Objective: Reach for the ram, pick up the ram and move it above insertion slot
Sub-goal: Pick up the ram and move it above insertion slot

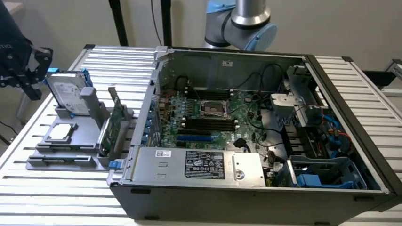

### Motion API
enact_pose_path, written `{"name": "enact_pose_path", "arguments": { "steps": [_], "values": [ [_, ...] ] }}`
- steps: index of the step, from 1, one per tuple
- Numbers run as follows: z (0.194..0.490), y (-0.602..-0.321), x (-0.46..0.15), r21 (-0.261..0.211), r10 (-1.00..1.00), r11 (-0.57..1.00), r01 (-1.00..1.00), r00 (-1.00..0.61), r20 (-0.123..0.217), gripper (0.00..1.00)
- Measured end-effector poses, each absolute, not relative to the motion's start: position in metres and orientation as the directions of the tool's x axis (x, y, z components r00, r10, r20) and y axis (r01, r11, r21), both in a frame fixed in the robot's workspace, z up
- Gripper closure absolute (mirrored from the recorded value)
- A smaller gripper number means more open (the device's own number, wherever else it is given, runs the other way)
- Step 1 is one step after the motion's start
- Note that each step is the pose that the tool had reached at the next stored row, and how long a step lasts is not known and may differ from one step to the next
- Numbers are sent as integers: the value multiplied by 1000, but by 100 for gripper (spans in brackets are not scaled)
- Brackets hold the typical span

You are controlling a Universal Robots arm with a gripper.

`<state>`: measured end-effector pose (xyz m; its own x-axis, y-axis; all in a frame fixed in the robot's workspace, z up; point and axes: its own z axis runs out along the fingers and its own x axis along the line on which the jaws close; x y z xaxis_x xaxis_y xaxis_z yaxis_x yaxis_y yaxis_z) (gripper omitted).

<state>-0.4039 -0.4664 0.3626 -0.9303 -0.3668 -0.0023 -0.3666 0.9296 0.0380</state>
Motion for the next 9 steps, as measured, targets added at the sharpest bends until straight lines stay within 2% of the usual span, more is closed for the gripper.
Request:
{"name": "enact_pose_path", "arguments": {
  "steps": [9],
  "values": [
    [362, -466, -404, 38, -512, 858, -512, -859, -2, 89]
  ]
}}
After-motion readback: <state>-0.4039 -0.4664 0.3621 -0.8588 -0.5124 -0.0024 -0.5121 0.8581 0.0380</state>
